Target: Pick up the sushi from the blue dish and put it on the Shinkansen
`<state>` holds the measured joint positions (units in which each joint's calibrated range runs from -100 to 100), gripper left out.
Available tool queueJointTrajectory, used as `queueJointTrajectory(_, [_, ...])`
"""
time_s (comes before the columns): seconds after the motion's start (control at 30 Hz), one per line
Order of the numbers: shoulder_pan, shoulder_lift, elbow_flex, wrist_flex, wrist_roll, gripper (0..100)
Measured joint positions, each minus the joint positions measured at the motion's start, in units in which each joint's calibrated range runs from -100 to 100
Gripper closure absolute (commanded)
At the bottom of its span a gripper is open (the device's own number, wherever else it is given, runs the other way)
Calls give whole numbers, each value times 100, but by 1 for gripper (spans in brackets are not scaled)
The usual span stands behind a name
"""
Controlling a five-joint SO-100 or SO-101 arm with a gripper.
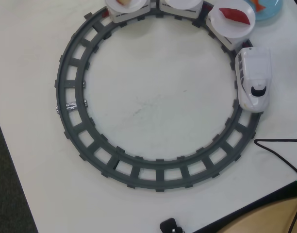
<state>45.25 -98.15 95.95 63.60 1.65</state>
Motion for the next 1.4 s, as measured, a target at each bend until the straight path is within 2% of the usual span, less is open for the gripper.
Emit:
queueJointTrajectory(0.37, [8,34,36,-87,0,97])
queueJointTrajectory(0.5, [733,328,-189,-227,31,97])
queueJointTrajectory(0.6, [1308,926,-864,-499,308,97])
queueJointTrajectory(0.83, [1410,3528,-2819,-1137,533,83])
queueJointTrajectory(1.0, [961,5954,-4710,-1172,894,73])
queueJointTrajectory(1.2, [583,8379,-7150,-1172,1480,72])
queueJointTrajectory(1.4, [118,10248,-9635,-534,2426,72])
